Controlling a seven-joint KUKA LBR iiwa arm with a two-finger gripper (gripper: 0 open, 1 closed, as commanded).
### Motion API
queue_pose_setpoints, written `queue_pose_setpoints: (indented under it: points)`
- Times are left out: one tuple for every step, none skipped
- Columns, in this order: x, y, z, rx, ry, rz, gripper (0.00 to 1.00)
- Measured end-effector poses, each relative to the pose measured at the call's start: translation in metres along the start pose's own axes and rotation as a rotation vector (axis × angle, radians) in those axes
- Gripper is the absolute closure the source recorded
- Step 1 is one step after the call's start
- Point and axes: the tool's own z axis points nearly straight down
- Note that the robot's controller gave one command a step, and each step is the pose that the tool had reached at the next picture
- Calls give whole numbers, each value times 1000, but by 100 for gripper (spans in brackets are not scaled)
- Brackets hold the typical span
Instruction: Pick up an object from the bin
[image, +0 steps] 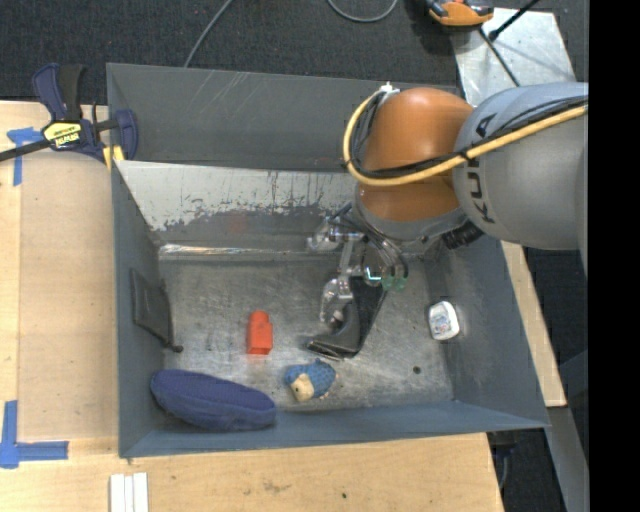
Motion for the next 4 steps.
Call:
queue_pose_setpoints:
  points:
    - [64,-61,51,-2,-14,77,0]
    - [87,-46,83,1,-14,-104,0]
    - [84,-45,80,-1,-24,-103,100]
    - [57,-91,-63,2,-7,-256,100]
